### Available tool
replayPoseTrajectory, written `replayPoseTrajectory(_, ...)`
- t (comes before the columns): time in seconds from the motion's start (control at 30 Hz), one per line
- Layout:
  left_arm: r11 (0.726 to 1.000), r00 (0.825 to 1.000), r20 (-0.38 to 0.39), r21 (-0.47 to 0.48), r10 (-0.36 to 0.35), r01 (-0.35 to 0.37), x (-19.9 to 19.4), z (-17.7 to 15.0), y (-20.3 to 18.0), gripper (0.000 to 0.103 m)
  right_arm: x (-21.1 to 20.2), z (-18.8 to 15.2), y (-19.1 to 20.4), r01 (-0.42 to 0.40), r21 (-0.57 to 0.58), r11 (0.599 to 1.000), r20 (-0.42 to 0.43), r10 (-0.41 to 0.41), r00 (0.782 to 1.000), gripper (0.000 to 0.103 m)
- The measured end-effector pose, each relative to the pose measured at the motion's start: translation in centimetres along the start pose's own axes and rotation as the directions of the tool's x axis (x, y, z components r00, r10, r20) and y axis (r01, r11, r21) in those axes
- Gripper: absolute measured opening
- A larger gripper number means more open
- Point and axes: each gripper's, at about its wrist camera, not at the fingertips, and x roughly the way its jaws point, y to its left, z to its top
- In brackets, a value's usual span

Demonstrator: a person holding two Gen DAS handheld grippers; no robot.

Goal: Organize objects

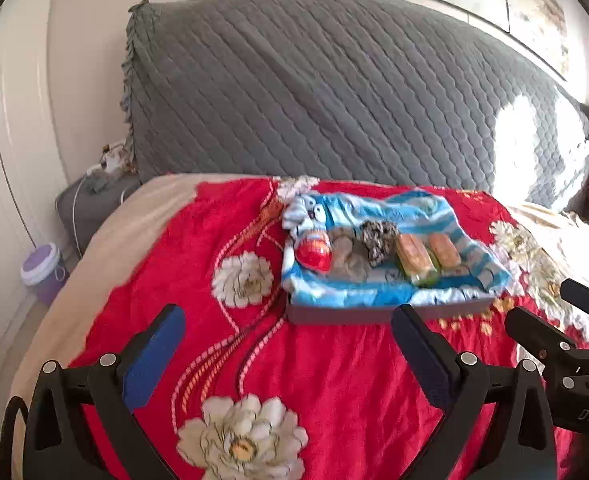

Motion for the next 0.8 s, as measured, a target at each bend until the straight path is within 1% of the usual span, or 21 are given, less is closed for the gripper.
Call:
replayPoseTrajectory(0.13,1.0,1.0,-0.013,-0.007,-0.023,0.023,-0.7,-1.5,0.2,0.103,-0.7,-1.3,0.3,-0.006,-0.005,1.0,-0.014,0.006,1.0,0.099)
replayPoseTrajectory(0.17,1.0,1.0,-0.013,-0.002,-0.01,0.01,-0.9,-1.9,0.2,0.103,-0.9,-1.7,0.4,-0.003,-0.007,1.0,-0.013,0.003,1.0,0.099)
replayPoseTrajectory(0.4,1.0,1.0,-0.02,0.006,-0.005,0.006,-1.7,-3.8,0.2,0.103,-1.8,-4.4,0.8,0.023,-0.045,0.999,-0.008,-0.023,1.0,0.1)
replayPoseTrajectory(0.53,1.0,0.999,-0.034,0.012,-0.004,0.004,-1.7,-5.2,0.1,0.103,-1.7,-5.7,0.4,0.034,-0.035,0.999,-0.013,-0.034,0.999,0.101)
replayPoseTrajectory(0.8,1.0,0.998,-0.064,0.022,-0.008,0.009,-1.1,-7.8,0.1,0.103,-1.1,-8.6,-1.2,0.041,0.014,0.999,-0.03,-0.041,0.999,0.101)
